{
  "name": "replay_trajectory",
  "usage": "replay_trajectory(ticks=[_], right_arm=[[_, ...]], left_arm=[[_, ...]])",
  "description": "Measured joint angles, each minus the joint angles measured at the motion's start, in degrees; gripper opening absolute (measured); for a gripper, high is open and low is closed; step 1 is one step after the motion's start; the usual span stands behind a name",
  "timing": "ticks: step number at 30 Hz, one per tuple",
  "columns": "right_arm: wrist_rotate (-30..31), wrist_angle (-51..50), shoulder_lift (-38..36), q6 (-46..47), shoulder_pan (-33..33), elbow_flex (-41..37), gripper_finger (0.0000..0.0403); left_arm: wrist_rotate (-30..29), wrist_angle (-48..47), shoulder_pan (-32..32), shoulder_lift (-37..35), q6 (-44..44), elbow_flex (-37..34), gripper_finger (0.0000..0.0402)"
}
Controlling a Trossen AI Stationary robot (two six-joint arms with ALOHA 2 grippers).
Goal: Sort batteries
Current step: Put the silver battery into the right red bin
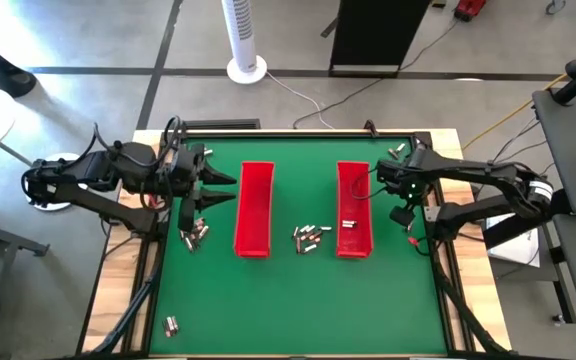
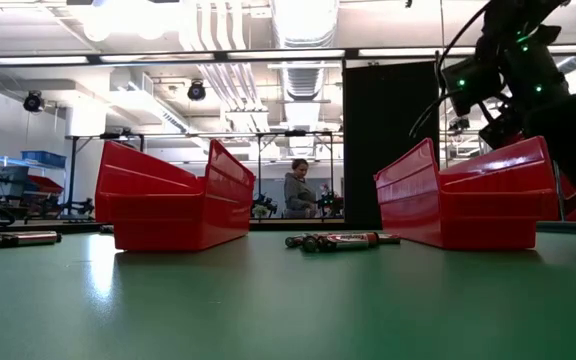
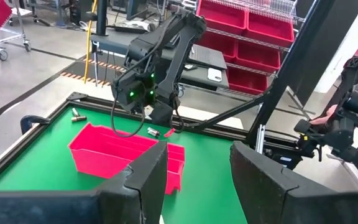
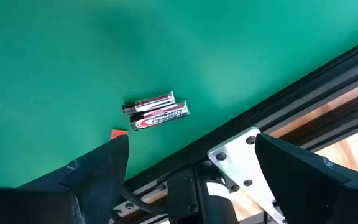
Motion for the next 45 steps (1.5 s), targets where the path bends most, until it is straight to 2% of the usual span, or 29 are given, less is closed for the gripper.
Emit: replay_trajectory(ticks=[6,15,22,25,30,35,45], right_arm=[[-0.33,0.26,-0.08,-0.54,2.53,-0.77,0.0337],[-3.09,7.62,-0.67,12.34,8.87,-1.83,0.0339],[-2.48,3.41,-1.23,13.61,14.42,1.34,0.0333],[-2.84,3.21,-2.06,18.54,18.19,2.21,0.0327],[-3.02,4.64,-3.58,36.06,26.47,2.93,0.0322],[-3.38,6.27,-4.58,60.33,35.91,3.42,0.0307],[14.12,5.64,-5.47,110.57,55.27,1.02,0.0256]], left_arm=[[0.02,-1.05,0.00,0.02,-1.35,0.00,0.0155],[0.07,-1.37,-0.04,0.02,-5.06,0.00,0.0155],[0.04,-1.20,-0.04,0.00,-7.29,0.00,0.0155],[-0.05,-1.01,-0.04,0.16,-8.68,0.00,0.0155],[-0.65,0.48,-0.04,1.16,-11.42,0.00,0.0155],[-1.40,2.22,-0.07,2.44,-11.93,0.02,0.0155],[-1.57,4.02,-0.07,5.57,-11.58,0.02,0.0155]])
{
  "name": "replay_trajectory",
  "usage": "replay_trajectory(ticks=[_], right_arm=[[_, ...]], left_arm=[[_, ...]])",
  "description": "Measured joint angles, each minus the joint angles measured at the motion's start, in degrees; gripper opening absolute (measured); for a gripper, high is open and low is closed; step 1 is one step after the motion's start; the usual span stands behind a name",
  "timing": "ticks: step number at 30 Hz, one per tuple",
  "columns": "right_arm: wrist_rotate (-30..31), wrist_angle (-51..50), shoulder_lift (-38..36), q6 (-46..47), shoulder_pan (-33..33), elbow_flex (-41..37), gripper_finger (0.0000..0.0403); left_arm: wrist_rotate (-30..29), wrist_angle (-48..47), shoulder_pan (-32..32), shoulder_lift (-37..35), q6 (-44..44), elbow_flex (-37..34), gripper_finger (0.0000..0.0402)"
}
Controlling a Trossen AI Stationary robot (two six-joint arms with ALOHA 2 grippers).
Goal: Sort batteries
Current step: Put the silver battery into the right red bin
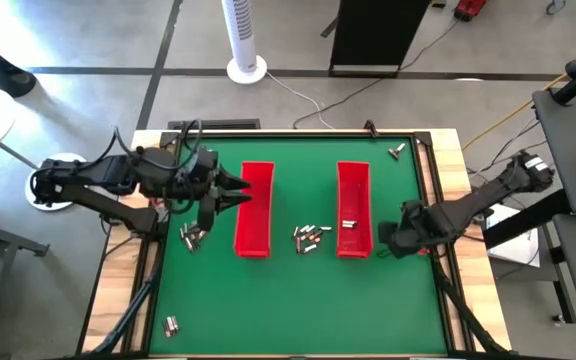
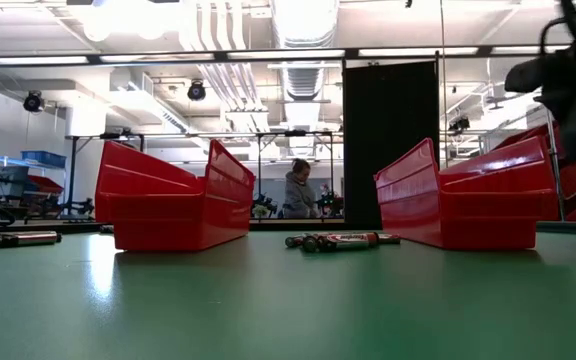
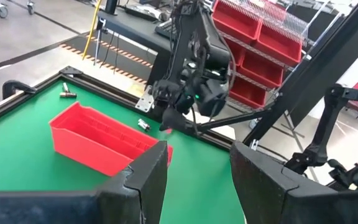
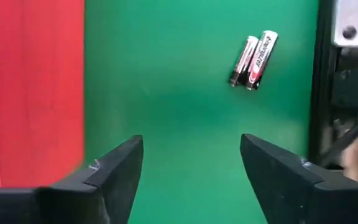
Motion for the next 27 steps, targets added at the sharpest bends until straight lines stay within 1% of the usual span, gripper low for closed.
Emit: replay_trajectory(ticks=[3,7,10,16,20,24,27], right_arm=[[2.75,-0.31,1.78,10.41,2.82,-0.96,0.0236],[1.36,-0.41,4.06,13.01,3.17,-2.64,0.0213],[-0.05,-0.26,4.93,13.75,3.16,-3.57,0.0201],[-0.57,0.05,7.70,14.94,3.82,-4.10,0.0187],[-0.63,1.50,9.56,14.68,4.16,-3.99,0.0182],[-0.24,0.83,9.91,14.40,4.26,-1.23,0.0178],[1.78,-3.65,8.72,12.62,4.05,2.51,0.0178]], left_arm=[[0.00,-0.02,0.00,0.47,0.95,0.00,0.0155],[0.02,-0.07,0.00,0.46,1.14,0.00,0.0155],[0.45,-0.41,0.01,0.04,1.10,0.00,0.0155],[2.24,-0.69,-0.09,-1.05,0.36,0.00,0.0155],[5.79,-0.66,-0.09,-1.27,0.29,0.00,0.0155],[7.69,-0.59,-0.15,-1.27,0.29,0.00,0.0155],[7.69,-0.37,-0.13,-1.27,0.31,0.00,0.0155]])
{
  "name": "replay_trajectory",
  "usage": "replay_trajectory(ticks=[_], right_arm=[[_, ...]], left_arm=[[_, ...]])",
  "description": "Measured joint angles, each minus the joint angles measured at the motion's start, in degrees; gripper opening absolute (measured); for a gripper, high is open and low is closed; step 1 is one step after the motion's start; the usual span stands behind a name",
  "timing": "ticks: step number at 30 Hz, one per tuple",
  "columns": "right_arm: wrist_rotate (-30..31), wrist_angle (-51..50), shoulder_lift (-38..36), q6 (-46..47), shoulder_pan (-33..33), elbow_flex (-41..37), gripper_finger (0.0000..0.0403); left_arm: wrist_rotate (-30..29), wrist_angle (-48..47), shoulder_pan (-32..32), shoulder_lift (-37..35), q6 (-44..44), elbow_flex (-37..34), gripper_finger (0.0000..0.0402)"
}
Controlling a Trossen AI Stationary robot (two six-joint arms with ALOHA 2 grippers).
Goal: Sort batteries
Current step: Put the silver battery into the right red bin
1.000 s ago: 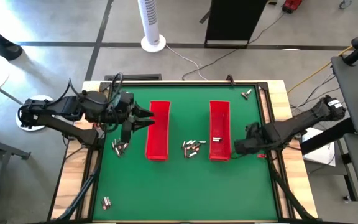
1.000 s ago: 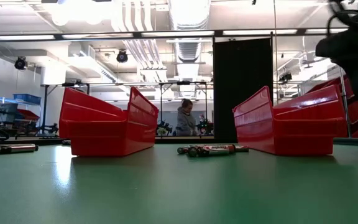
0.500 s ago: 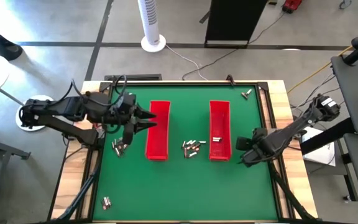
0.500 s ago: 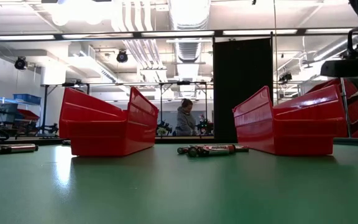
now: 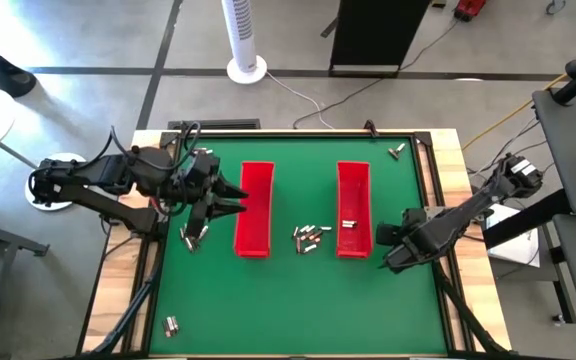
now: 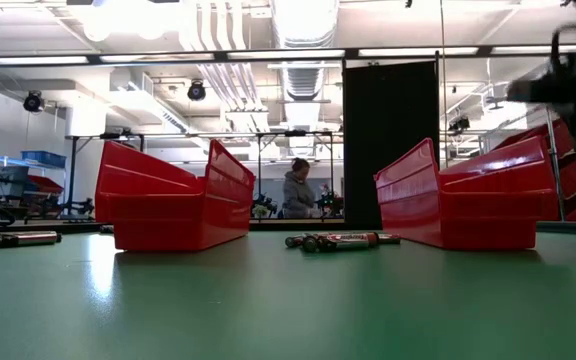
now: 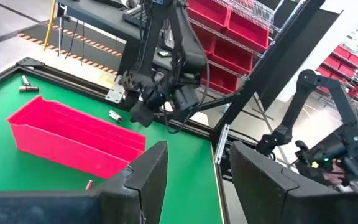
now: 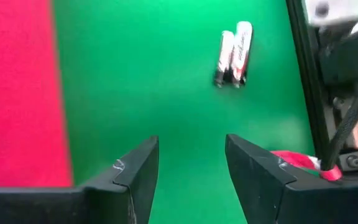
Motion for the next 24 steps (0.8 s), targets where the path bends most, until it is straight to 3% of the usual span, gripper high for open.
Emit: replay_trajectory(ticks=[5,11,16,24], right_arm=[[1.82,-15.35,-1.10,-4.48,-3.03,8.50,0.0177],[5.83,-8.97,-6.26,-19.15,-14.90,9.08,0.0161],[11.52,-8.51,-8.09,-31.82,-28.53,10.47,0.0145],[8.69,-1.08,-7.53,-58.74,-53.32,10.13,0.0125]], left_arm=[[-0.15,0.61,0.05,-0.01,1.50,0.00,0.0155],[-1.51,0.50,0.04,-0.04,3.53,0.00,0.0155],[-1.62,-0.06,0.05,-0.15,4.36,0.00,0.0155],[-1.62,-5.35,0.06,-1.54,7.00,-0.02,0.0155]])
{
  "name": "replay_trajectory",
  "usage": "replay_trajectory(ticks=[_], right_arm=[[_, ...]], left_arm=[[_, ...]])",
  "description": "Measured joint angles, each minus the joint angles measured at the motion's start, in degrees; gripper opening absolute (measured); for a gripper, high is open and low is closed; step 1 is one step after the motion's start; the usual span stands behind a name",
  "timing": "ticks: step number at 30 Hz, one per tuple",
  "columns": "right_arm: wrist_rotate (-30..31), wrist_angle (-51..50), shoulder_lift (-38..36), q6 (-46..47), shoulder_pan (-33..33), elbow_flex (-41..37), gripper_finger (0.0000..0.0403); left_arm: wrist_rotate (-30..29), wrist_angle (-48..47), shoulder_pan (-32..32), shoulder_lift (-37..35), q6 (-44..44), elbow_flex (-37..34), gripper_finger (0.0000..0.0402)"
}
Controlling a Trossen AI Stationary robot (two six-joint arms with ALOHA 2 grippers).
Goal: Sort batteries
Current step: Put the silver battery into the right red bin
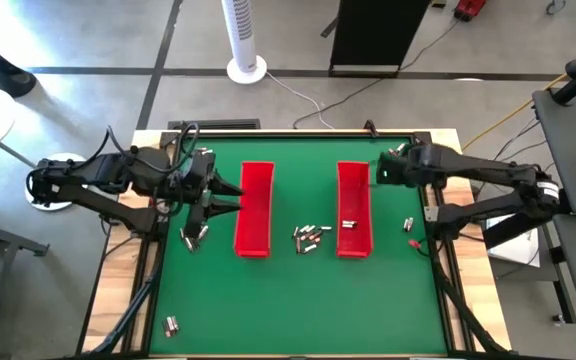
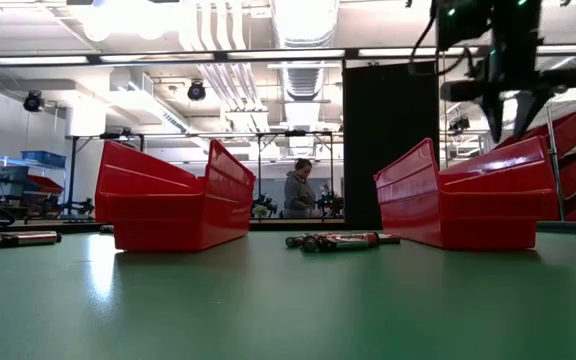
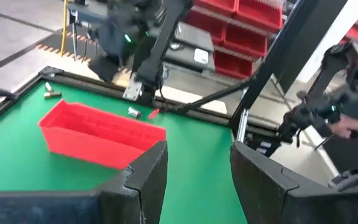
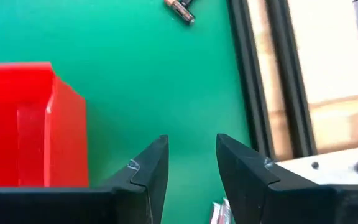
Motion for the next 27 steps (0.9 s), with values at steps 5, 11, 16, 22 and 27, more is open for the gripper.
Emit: replay_trajectory(ticks=[5,11,16,22,27], right_arm=[[-0.29,9.74,1.01,0.46,-9.18,-0.41,0.0121],[1.38,20.07,5.92,2.78,-16.39,-2.38,0.0138],[1.43,19.81,10.65,8.44,-22.18,-2.82,0.0169],[2.26,27.44,16.75,9.08,-23.87,-2.86,0.0198],[3.37,27.44,22.55,11.02,-26.13,-2.91,0.0210]], left_arm=[[-0.02,-5.72,-0.01,-1.82,2.29,0.00,0.0155],[-0.09,-11.56,0.05,-4.45,4.33,0.00,0.0155],[-0.09,-17.18,0.05,-6.95,4.29,0.00,0.0155],[-2.45,-19.30,0.07,-9.22,6.39,0.00,0.0155],[-3.06,-19.56,2.38,-10.75,6.78,0.00,0.0155]])
